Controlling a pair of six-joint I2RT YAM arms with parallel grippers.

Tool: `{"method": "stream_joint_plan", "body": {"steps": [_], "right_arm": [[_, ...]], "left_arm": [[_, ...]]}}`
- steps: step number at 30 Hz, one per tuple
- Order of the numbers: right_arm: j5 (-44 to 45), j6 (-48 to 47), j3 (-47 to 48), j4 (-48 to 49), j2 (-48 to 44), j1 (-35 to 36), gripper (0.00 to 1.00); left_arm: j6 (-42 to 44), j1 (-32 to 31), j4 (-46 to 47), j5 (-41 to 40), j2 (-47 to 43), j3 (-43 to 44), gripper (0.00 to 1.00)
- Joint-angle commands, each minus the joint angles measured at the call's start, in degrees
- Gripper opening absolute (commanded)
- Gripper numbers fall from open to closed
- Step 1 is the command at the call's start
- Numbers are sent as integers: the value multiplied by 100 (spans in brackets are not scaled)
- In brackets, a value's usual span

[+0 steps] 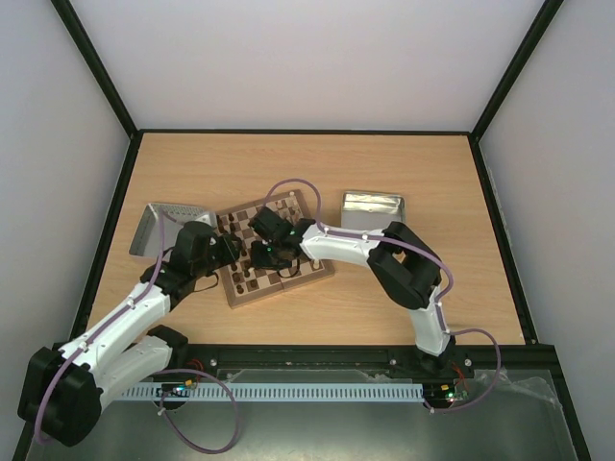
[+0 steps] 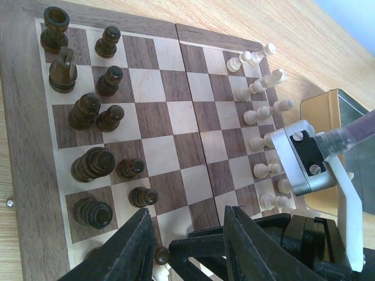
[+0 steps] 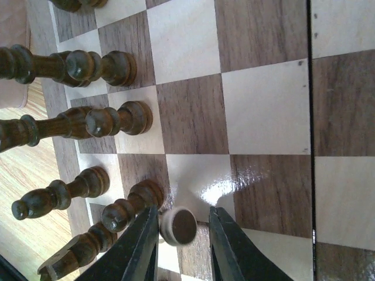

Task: Set up the chess pieces on the board
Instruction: Pick up the chess piece from the chessboard.

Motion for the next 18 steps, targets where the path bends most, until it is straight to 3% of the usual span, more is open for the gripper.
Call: {"method": "stream_joint_plan", "body": {"steps": [1, 7, 18], "right_arm": [[358, -157, 218, -389, 140, 84, 23], [575, -224, 312, -578, 227, 123, 19], [1825, -132, 144, -911, -43, 130, 16]], "left_arm": [[105, 42, -51, 38, -73, 156, 36], [131, 43, -53, 146, -84, 158, 36], [158, 43, -2, 290, -65, 147, 37]]}}
